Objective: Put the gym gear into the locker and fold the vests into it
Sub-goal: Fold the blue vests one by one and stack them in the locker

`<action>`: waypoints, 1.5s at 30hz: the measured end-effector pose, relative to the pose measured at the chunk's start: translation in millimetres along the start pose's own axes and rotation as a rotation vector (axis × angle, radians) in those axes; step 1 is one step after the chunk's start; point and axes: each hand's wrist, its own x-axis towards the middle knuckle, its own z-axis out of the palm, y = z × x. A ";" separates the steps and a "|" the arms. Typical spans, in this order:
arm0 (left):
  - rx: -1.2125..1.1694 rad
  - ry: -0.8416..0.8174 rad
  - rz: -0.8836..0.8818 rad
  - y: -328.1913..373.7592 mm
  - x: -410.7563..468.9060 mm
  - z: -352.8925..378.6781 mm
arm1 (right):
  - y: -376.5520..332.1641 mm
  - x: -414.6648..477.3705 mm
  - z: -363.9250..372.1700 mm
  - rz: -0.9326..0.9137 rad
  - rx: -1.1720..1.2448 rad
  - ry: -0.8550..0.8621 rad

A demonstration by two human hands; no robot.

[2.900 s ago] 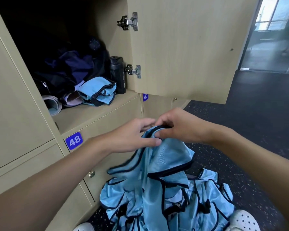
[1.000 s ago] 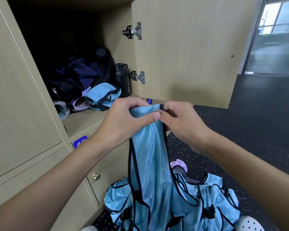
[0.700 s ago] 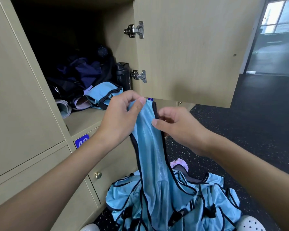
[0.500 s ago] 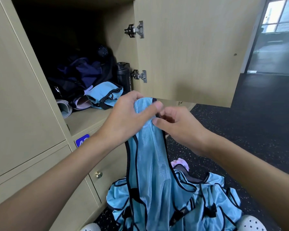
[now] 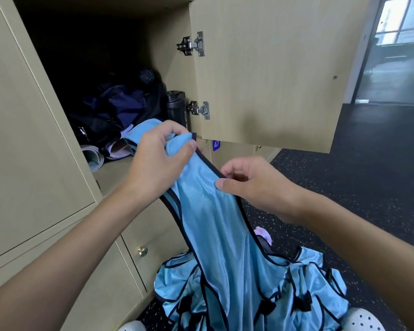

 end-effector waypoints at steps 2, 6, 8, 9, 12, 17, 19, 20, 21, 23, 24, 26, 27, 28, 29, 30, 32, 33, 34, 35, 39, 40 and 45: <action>-0.002 -0.146 -0.037 7.6 -6.9 2.4 | -0.1 0.2 1.5 -0.018 -0.014 0.016; 0.107 -0.299 -0.055 12.0 -11.2 3.7 | 0.4 0.0 1.2 -0.031 -0.030 0.019; 0.150 -0.285 -0.037 7.9 -8.3 0.5 | 1.8 0.0 0.1 -0.014 -0.027 0.003; 0.176 -0.265 -0.029 7.1 -6.9 -0.9 | 2.9 0.0 -0.2 -0.004 -0.027 -0.006; 0.308 -0.089 0.008 0.3 0.4 -8.4 | 5.3 -0.4 -1.3 0.027 -0.026 -0.021; 0.470 0.028 0.025 -12.2 0.8 -16.1 | 6.9 0.8 -3.8 0.029 -0.048 0.001; 0.348 -0.191 0.066 -10.7 -6.2 -7.4 | 5.6 1.0 -1.4 0.000 -0.076 -0.014; 0.265 -0.337 0.056 -8.4 -9.8 -2.4 | 5.1 1.3 -0.1 -0.017 -0.097 -0.022; 0.207 -0.473 0.052 -6.5 -12.5 1.9 | 4.9 1.5 0.8 -0.031 -0.116 -0.027; 0.163 -0.594 0.051 -7.9 -14.1 6.0 | 3.7 1.1 1.1 -0.045 -0.130 -0.033; 0.142 -0.594 0.025 -9.6 -13.7 6.3 | 3.6 0.8 0.8 -0.047 -0.133 -0.038; 0.131 -0.536 -0.037 -14.3 -10.7 3.5 | 4.9 1.0 0.2 -0.036 -0.146 -0.043; 0.149 -0.502 -0.052 -14.3 -9.2 1.3 | 6.1 1.1 -0.3 -0.025 -0.147 -0.042; 0.188 -0.466 -0.052 -13.8 -7.7 -1.6 | 6.7 1.1 -0.6 -0.014 -0.143 -0.045; 0.241 -0.428 -0.048 -13.5 -6.1 -4.5 | 7.2 1.3 -1.0 -0.004 -0.139 -0.051; 0.309 -0.379 -0.050 -14.4 -3.8 -7.6 | 7.7 1.4 -1.6 0.007 -0.132 -0.058; 0.451 -0.261 -0.065 -16.3 0.7 -15.8 | 8.5 1.2 -4.0 0.027 -0.109 -0.069; 0.501 -0.202 -0.068 -17.8 2.5 -19.7 | 9.3 1.0 -5.6 0.036 -0.101 -0.071; 0.533 -0.164 -0.065 -19.1 3.1 -22.8 | 9.8 0.8 -7.2 0.045 -0.098 -0.070; 0.535 -0.148 -0.055 -20.4 3.1 -25.0 | 10.1 0.5 -8.6 0.050 -0.100 -0.066; 0.283 -0.360 0.043 -14.2 -8.4 -13.8 | 6.9 0.0 -5.8 0.009 -0.141 -0.053; 0.207 -0.454 0.057 -11.7 -12.0 -7.5 | 5.6 -0.2 -3.8 -0.011 -0.148 -0.058; 0.057 -0.717 0.042 -18.1 -15.8 10.3 | 4.9 -1.7 -0.8 -0.032 -0.125 -0.085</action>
